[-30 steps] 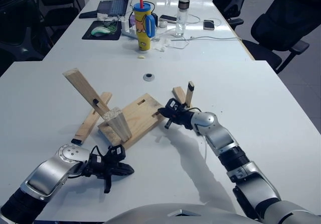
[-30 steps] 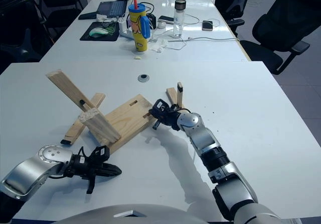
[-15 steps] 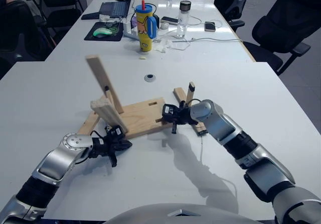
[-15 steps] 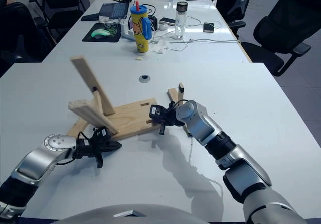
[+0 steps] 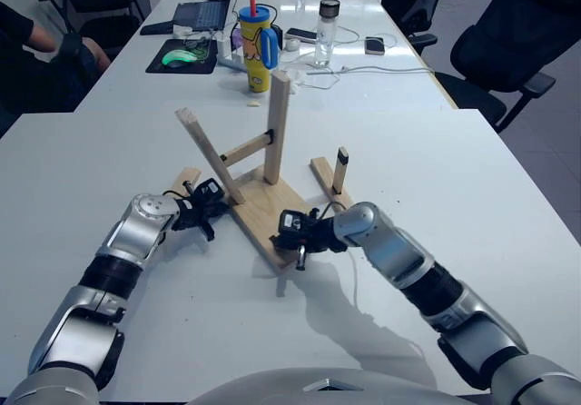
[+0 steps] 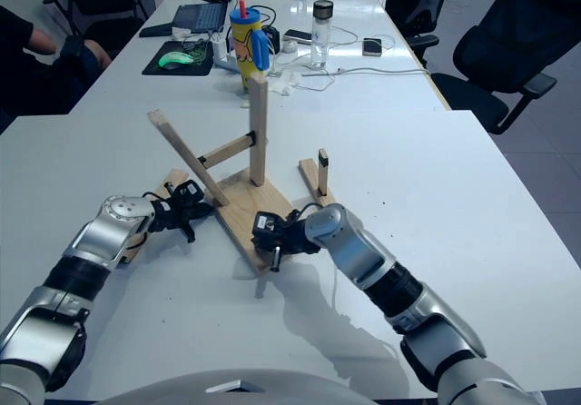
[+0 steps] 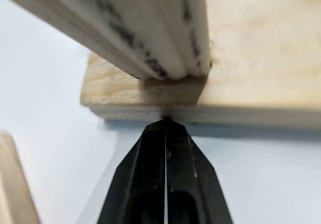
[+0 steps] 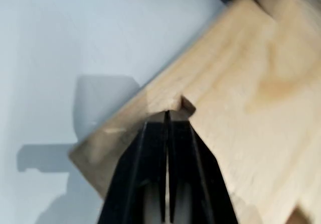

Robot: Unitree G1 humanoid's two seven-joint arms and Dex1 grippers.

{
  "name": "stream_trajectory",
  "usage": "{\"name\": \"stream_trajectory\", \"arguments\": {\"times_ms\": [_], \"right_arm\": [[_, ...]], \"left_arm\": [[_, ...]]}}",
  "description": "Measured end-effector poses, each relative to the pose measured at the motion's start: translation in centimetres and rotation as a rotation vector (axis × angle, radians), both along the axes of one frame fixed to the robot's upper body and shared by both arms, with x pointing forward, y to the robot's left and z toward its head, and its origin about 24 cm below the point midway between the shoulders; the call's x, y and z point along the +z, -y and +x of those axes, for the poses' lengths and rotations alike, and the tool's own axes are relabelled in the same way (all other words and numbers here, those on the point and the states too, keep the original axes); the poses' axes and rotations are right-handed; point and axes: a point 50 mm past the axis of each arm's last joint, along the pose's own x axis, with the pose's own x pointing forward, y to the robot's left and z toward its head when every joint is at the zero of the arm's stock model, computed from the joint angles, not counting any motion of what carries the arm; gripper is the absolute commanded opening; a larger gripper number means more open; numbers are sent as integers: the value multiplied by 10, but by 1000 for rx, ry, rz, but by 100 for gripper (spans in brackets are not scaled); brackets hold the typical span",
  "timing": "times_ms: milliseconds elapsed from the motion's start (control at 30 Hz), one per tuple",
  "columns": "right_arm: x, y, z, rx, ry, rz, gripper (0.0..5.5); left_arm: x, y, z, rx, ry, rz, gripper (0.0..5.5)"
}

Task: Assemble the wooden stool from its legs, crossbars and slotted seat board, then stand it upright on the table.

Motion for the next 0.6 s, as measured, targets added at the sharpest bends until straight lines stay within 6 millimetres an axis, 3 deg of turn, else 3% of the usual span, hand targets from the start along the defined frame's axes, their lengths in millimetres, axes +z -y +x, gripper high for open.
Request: {"name": "stream_trajectory", "arguments": {"times_ms": [267,500,600], "right_arm": [[-5,-15,15,-121,41,87,0],[-4,0,23,-406,60,243,0],[15,14,20,-509,85,383,0]], "left_arm": [[-4,12,12,-37,60,-1,2],[-6,35,24,-27,148,-58,2],[-1,38,28,-36,178,-46,2]]}}
